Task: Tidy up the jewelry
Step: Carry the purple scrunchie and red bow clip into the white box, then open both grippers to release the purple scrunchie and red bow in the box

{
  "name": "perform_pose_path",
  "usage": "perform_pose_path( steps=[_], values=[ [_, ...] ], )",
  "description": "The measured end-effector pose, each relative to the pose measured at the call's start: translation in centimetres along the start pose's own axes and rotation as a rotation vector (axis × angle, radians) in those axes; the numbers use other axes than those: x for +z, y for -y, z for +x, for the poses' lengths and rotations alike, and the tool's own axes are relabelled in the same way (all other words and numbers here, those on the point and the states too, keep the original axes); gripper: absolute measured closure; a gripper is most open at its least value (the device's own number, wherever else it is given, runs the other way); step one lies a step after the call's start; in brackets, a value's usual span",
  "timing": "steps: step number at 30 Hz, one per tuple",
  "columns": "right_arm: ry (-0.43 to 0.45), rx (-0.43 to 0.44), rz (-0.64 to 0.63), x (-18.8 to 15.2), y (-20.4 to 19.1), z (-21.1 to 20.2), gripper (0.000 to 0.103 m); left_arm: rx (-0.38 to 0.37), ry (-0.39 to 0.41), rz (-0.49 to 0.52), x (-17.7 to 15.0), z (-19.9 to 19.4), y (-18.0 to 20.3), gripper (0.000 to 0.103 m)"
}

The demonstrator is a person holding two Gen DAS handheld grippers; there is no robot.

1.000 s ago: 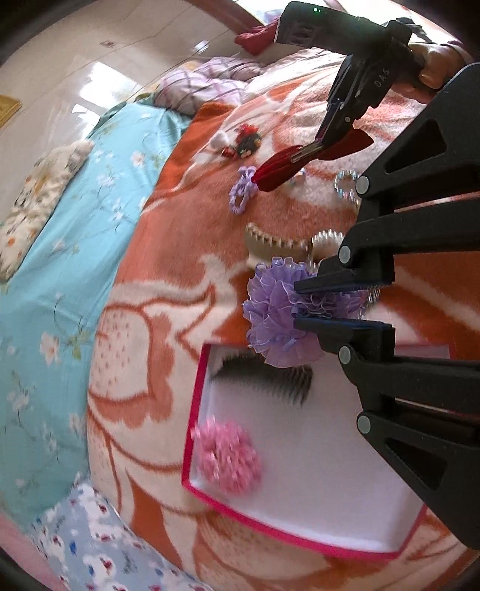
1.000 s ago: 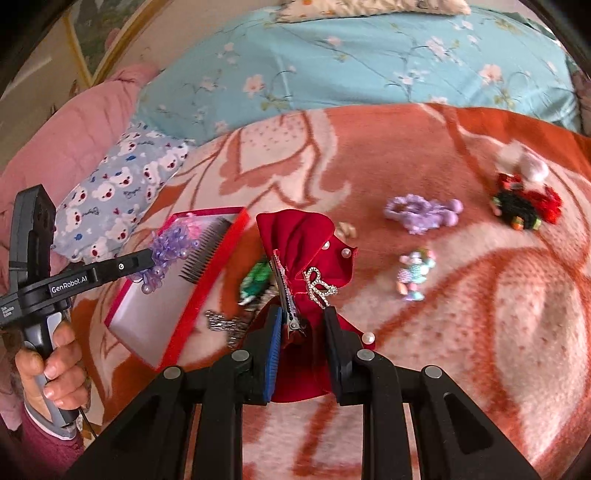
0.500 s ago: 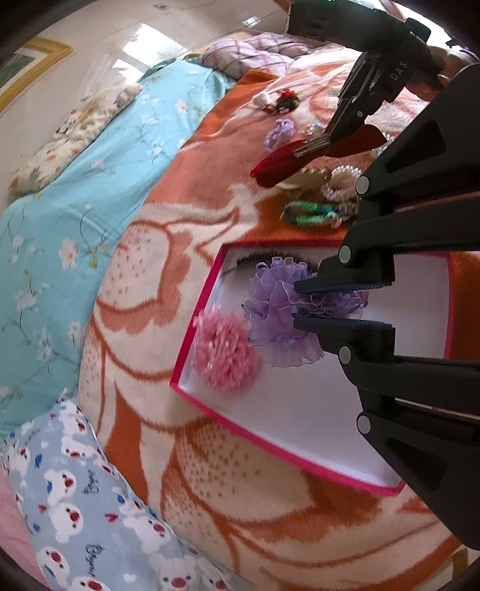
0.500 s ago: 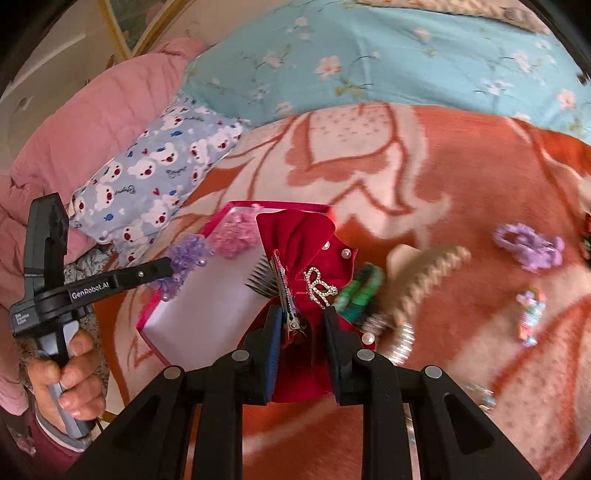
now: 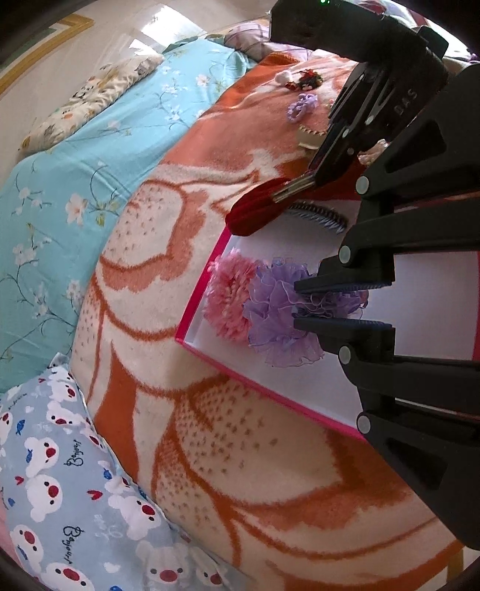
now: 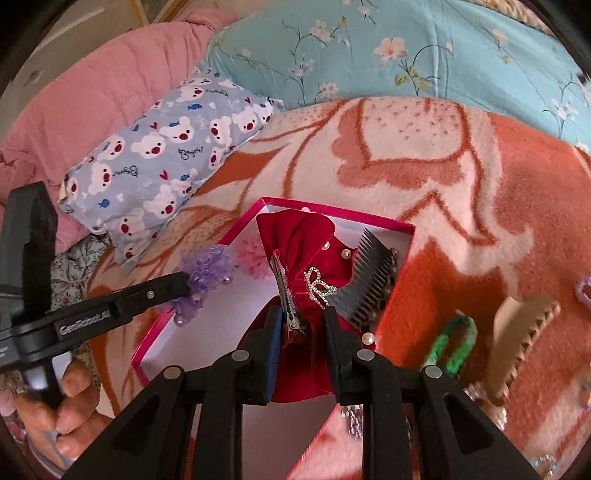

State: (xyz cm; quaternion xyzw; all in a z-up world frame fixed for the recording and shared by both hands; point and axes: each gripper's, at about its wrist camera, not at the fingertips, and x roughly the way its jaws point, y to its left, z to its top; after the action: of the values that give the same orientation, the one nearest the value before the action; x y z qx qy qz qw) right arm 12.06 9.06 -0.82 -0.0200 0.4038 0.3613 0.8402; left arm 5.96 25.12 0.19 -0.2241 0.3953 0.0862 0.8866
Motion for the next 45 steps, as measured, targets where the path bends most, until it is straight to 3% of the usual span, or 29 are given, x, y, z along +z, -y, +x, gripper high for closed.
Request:
perform_pose_path(
  steps=[12, 28, 32, 38, 45],
  values=[
    [-0.051, -0.007, 0.008, 0.9, 0.6, 5.5, 0.081, 0.031, -0.034, -0.006, 1.7, 4.3, -1.3, 0.093],
    [-0.057, 0.047, 0.015, 0.4, 0.9, 6.7, 0.076, 0.055, -0.08, 0.0, 0.6, 5.9, -1.9, 0.089],
    [-0.055, 0.056, 0.018, 0.5, 1.0, 6.5, 0.073, 0.051, -0.083, -0.006, 0.6, 5.9, -2.0, 0.075],
    [-0.046, 0.061, 0.015, 0.3, 0.9, 5.9, 0.064, 0.063, -0.084, 0.0, 0.4, 5.2, -1.9, 0.063],
    [-0.016, 0.073, 0.02, 0.0, 1.0, 3.6, 0.059, 0.057, -0.052, 0.009, 0.1, 2.8, -1.6, 0.055]
  ],
)
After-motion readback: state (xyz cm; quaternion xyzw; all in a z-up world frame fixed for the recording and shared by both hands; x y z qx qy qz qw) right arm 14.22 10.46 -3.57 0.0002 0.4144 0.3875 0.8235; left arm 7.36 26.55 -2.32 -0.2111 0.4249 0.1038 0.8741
